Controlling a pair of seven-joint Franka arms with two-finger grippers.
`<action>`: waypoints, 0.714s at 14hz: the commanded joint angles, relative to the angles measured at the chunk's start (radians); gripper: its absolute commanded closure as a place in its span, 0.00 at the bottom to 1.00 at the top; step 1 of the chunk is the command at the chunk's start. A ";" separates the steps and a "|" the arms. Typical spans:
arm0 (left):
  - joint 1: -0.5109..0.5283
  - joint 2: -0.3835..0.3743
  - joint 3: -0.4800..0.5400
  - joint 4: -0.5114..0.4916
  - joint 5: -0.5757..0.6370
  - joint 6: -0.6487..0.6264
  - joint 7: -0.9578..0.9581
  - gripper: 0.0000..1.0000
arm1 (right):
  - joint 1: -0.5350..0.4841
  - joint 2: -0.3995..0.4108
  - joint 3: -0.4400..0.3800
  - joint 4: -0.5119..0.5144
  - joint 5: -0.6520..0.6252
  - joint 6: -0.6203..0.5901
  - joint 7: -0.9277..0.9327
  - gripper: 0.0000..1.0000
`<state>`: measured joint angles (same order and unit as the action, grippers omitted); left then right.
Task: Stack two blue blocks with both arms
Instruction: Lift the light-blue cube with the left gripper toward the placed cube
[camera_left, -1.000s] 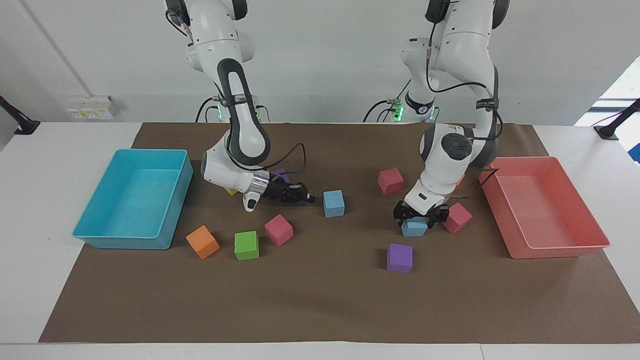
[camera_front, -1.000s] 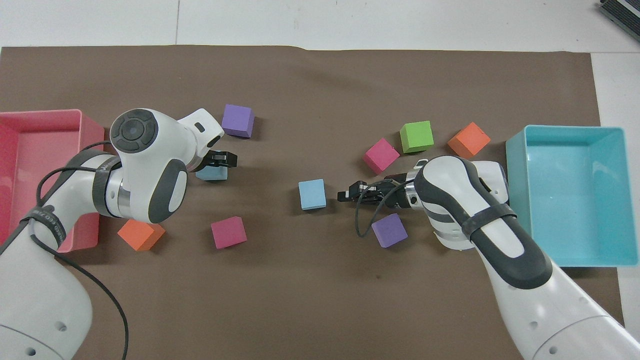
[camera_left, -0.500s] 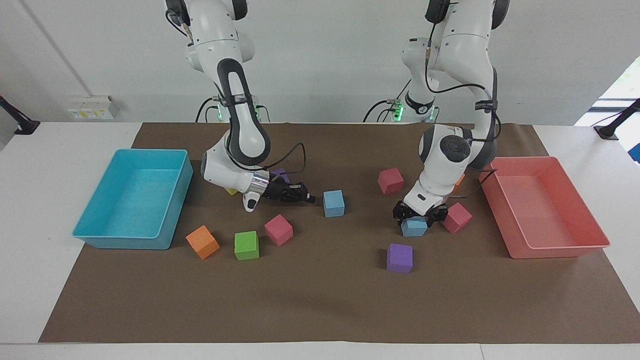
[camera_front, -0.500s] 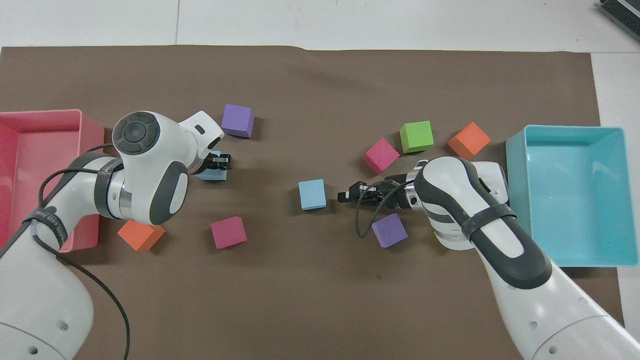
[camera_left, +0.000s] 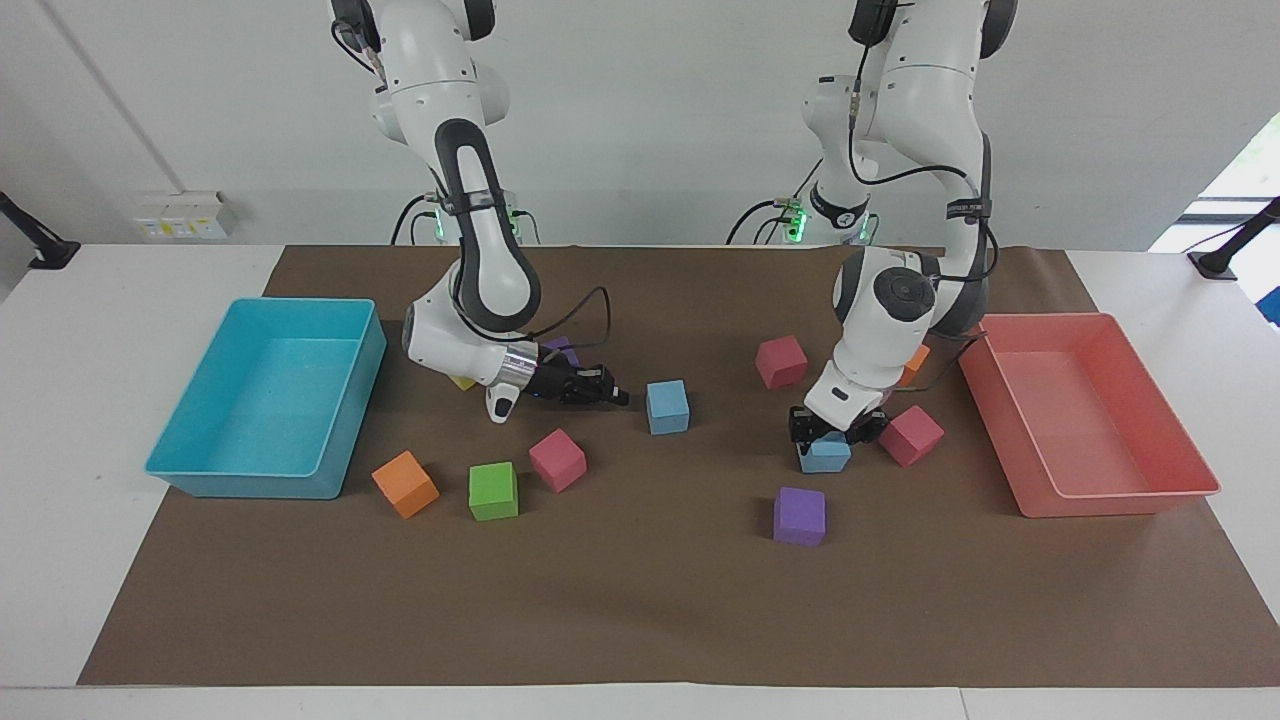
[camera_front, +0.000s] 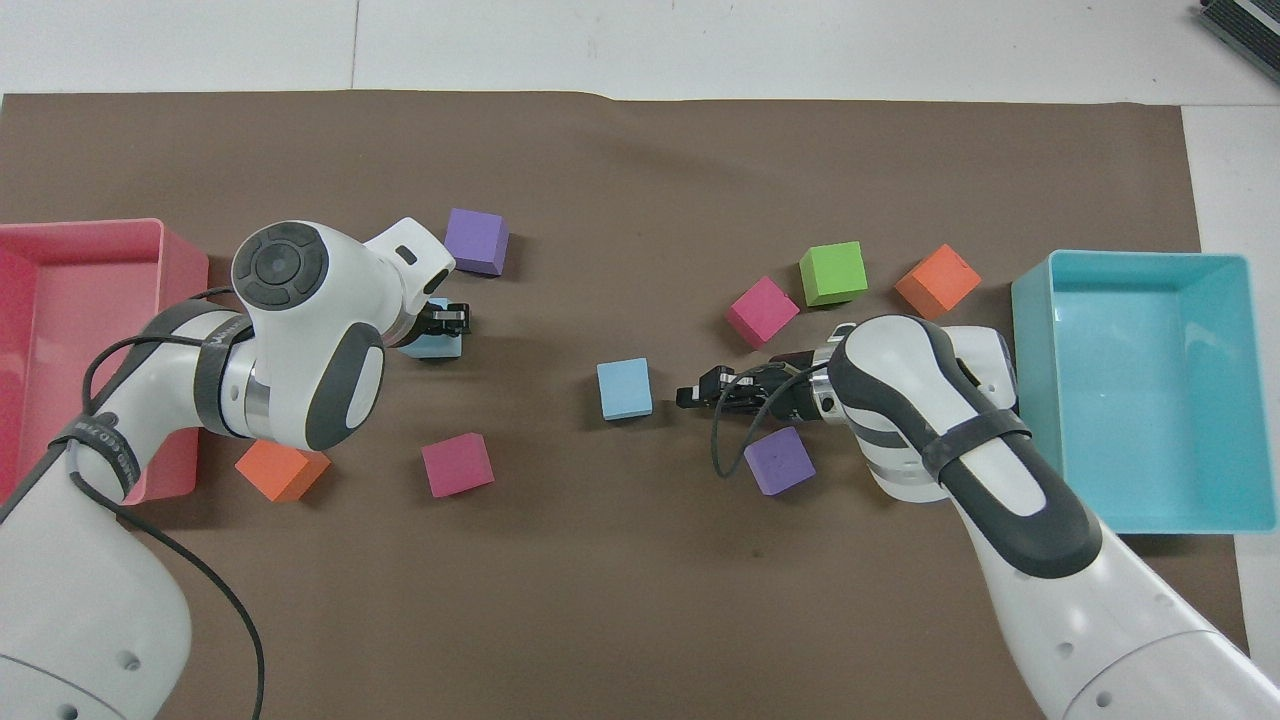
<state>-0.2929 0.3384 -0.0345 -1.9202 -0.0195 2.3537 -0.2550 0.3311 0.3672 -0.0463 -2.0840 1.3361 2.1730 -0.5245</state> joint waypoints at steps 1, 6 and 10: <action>-0.046 -0.030 0.018 0.064 0.006 -0.101 -0.053 0.98 | -0.003 -0.004 0.005 -0.016 0.037 0.021 -0.037 1.00; -0.182 -0.010 0.018 0.179 0.010 -0.159 -0.214 0.98 | -0.003 -0.004 0.006 -0.018 0.037 0.022 -0.035 1.00; -0.268 0.045 0.015 0.311 -0.002 -0.238 -0.274 1.00 | -0.003 -0.004 0.006 -0.018 0.037 0.022 -0.035 1.00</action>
<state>-0.5170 0.3354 -0.0376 -1.6885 -0.0192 2.1651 -0.4901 0.3311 0.3671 -0.0466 -2.0894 1.3361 2.1739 -0.5245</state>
